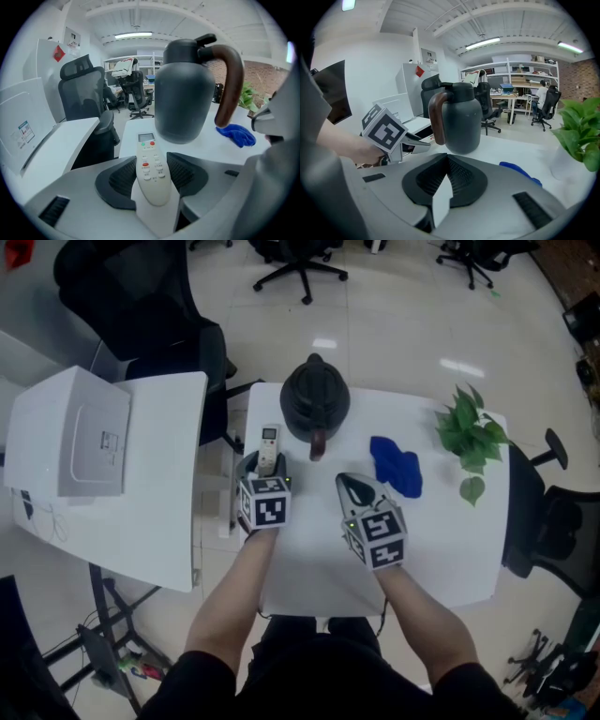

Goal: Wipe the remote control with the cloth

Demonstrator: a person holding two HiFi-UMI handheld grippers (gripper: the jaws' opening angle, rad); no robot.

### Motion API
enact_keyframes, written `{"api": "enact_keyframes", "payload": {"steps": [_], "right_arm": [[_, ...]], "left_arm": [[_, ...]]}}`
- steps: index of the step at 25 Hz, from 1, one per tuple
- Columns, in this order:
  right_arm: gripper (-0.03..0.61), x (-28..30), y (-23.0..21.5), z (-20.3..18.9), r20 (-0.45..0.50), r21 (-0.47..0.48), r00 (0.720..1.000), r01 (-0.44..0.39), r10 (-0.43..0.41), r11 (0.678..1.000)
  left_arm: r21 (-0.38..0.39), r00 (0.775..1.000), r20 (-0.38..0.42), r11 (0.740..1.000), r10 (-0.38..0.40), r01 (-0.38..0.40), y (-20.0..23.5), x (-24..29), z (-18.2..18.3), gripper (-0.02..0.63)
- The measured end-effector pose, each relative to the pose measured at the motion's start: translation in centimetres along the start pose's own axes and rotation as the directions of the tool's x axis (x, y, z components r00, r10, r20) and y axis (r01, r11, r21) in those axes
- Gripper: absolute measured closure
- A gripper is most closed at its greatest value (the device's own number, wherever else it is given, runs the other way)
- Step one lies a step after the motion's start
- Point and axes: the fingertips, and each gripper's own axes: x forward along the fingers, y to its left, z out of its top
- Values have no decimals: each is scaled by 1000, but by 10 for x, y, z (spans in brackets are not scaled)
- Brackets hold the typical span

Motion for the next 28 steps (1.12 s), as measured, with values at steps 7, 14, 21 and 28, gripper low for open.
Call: {"api": "enact_keyframes", "payload": {"steps": [7, 14, 21, 28], "right_arm": [[570, -28, -2, 1, 19, -16, 1000, 14, -13, 1000], [569, -37, -63, -16, -15, -73, 991, 129, -131, 989], [547, -30, -107, -32, -66, -101, 979, 187, -194, 977], [362, -17, -133, -60, -146, -138, 966, 193, -213, 971]], "left_arm": [[23, 995, 95, 999, -33, 31, -15, -71, -4, 405], [95, 981, 171, 993, -89, 74, -42, -148, -10, 405], [176, 958, 218, 973, -185, 147, -85, -188, -3, 405], [289, 928, 246, 935, -281, 206, -132, -187, 24, 405]]}}
